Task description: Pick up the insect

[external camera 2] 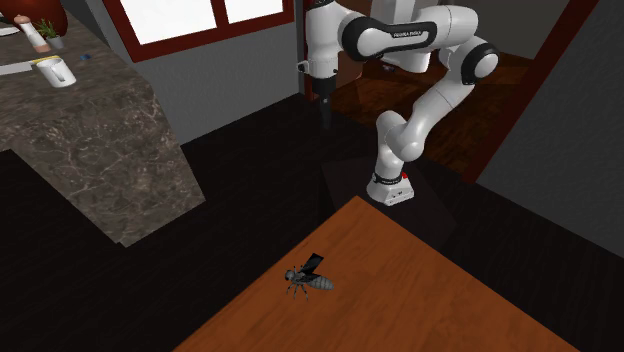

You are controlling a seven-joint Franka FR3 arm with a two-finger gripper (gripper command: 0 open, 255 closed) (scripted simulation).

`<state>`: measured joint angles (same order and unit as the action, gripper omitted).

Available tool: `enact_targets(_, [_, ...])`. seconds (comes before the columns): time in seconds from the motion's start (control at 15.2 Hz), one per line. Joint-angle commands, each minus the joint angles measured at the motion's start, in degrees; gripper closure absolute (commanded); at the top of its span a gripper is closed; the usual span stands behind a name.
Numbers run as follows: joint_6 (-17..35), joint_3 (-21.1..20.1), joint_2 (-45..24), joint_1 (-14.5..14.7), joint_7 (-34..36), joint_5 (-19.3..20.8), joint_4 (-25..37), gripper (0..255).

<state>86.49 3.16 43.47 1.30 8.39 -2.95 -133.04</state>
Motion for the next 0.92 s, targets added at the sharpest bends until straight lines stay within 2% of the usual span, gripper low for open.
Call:
enact_targets(0.0, [0.0,0.0,0.0,0.0,0.0,0.0,0.0,0])
enact_targets(0.46, [6.8,-8.5,-5.7,2.8,9.0,-4.7,0.0,0])
enact_targets(0.86, [12.6,-15.6,-13.3,4.6,16.6,-6.9,2.8,0])
